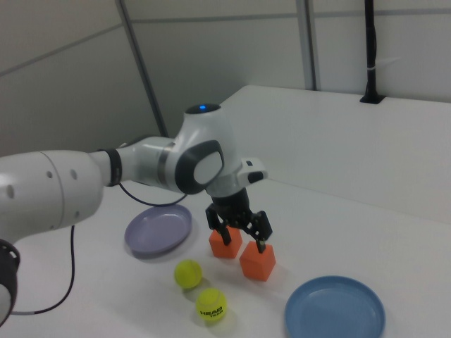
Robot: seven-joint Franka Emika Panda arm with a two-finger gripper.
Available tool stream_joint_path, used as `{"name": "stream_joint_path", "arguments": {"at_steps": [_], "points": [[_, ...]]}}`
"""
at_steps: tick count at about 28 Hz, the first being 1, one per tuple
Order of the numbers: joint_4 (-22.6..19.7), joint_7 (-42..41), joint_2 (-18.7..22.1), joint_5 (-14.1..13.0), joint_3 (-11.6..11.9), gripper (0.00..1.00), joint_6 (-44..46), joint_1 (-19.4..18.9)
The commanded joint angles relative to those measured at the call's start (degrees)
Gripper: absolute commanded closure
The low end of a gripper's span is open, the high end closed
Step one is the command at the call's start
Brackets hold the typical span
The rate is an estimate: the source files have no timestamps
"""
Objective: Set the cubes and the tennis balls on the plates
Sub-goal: 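Lower the gripper onto the first orange cube and close on it, then carry the orange cube to the blue plate and release it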
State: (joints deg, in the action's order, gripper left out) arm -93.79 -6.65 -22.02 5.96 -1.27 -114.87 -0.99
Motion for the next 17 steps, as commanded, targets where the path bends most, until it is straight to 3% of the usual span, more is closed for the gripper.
{"name": "stream_joint_path", "arguments": {"at_steps": [1, 13, 17], "points": [[0.71, -1.43, -2.58, 1.59, 0.13, 0.00, -1.67, 0.55], [0.71, -1.34, -5.92, 1.42, 0.04, 0.01, -3.78, 0.55], [0.71, -1.00, -6.63, 0.28, -0.05, 0.28, -7.02, 1.34]]}}
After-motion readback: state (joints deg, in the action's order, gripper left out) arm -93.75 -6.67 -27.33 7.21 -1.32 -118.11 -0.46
